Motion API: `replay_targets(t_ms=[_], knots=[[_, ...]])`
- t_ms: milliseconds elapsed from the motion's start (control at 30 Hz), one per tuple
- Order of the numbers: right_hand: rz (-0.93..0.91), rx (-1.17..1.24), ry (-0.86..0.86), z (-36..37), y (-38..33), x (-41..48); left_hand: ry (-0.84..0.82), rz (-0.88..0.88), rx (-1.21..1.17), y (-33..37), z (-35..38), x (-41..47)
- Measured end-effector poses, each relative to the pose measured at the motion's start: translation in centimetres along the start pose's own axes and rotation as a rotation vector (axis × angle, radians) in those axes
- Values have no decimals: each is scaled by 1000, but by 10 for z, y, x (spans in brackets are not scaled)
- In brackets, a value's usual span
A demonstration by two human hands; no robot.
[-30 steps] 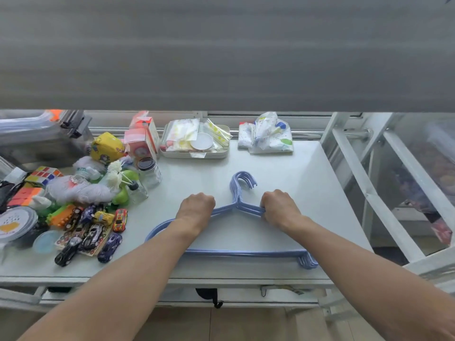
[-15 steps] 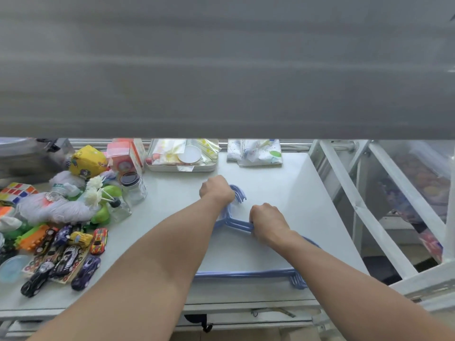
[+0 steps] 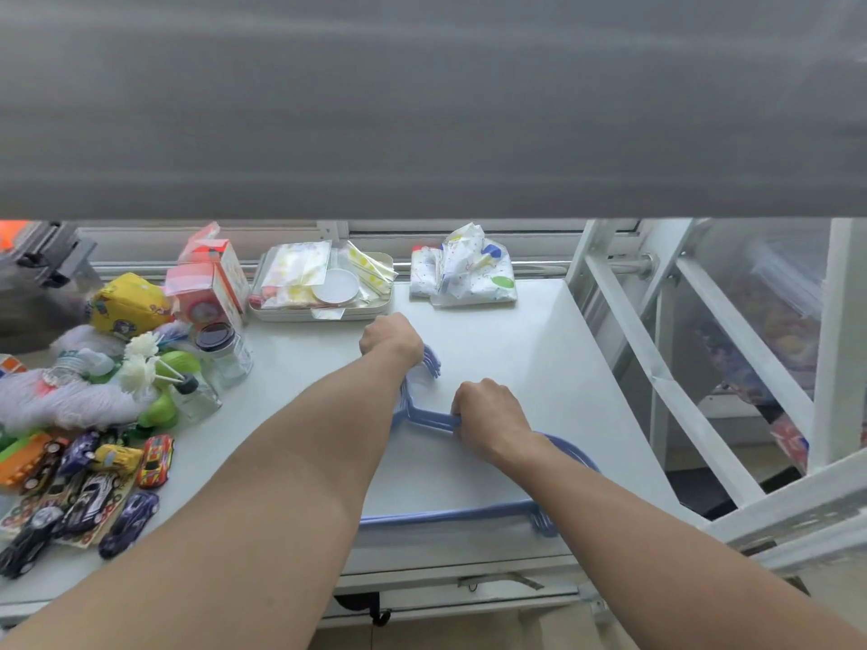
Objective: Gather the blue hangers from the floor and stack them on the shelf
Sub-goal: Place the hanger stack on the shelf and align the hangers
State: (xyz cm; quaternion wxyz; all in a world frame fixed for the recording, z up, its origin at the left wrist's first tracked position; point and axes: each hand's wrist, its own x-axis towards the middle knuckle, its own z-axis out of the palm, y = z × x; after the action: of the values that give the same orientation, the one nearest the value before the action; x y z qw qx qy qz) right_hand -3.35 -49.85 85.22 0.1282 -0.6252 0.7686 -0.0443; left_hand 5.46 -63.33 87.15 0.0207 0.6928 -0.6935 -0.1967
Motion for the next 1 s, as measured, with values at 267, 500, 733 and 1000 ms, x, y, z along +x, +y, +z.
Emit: replay_targets(t_ms=[267,500,733,1000], knots=[[-28,-18,18,2,-3,0,-10,-11,7,-2,2,6],[-47,-49,23,0,-5,-4,-49,16,43,5,2,11],[-57,-37,15,-1,-4,-1,-81,-5,102,10,1,18],[-56,-32,-30,-5,-5,3,-166,22,146,14,2,26]])
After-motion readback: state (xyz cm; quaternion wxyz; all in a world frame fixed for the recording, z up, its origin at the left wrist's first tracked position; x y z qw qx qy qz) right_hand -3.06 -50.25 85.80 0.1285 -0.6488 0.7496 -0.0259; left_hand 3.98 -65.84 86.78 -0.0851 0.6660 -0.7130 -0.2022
